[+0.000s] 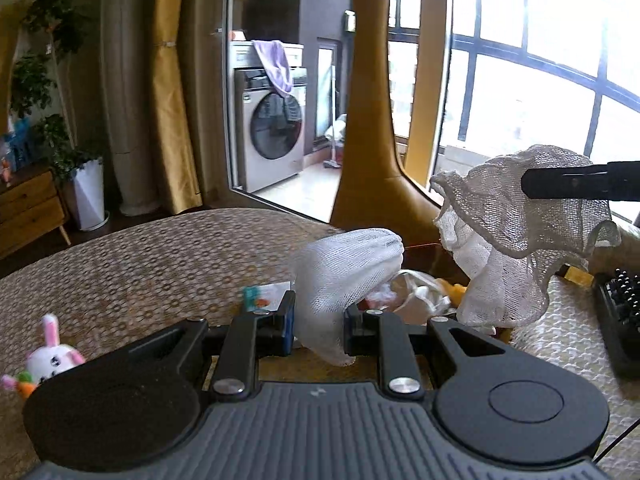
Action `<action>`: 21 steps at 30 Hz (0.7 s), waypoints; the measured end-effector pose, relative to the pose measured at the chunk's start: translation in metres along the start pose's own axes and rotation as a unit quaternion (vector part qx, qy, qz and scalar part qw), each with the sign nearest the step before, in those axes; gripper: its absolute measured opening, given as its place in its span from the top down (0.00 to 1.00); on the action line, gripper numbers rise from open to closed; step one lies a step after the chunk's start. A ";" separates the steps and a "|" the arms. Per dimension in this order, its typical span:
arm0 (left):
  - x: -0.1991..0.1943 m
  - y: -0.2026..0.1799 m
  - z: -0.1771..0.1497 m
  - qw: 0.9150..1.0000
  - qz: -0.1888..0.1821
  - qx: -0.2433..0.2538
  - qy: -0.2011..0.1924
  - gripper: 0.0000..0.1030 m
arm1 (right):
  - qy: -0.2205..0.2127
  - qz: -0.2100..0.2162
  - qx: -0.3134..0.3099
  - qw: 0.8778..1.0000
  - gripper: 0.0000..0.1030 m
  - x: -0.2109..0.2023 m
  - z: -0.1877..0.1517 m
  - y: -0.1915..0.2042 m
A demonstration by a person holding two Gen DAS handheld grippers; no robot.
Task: Organize soft objects
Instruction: 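Lift the gauze cloth with both tools and carry it over the red tin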
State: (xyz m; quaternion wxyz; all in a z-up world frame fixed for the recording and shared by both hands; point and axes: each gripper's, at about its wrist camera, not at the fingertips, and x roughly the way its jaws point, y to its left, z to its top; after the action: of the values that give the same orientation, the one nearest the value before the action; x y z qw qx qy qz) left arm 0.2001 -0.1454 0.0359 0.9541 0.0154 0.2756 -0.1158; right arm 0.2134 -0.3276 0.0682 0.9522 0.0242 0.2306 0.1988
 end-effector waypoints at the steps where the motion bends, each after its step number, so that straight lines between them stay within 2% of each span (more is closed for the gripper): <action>1: 0.003 -0.005 0.002 1.000 -0.002 0.004 0.001 0.79 | -0.001 -0.003 0.005 1.000 0.96 0.000 0.000 -0.007; 10: 0.043 -0.049 0.014 0.999 -0.020 0.018 0.020 0.79 | 0.001 -0.025 0.055 0.998 0.96 0.017 -0.016 -0.055; 21: 0.112 -0.066 0.022 0.997 -0.031 -0.009 0.070 0.79 | 0.023 -0.047 0.112 0.992 0.96 0.058 -0.052 -0.101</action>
State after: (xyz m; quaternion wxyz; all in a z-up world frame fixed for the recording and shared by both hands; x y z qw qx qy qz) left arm 0.2880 -0.2355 -0.0022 0.9286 0.0060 0.3432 -0.1412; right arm 0.2740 -0.4000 -0.0169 0.9463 0.1151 0.2737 0.1277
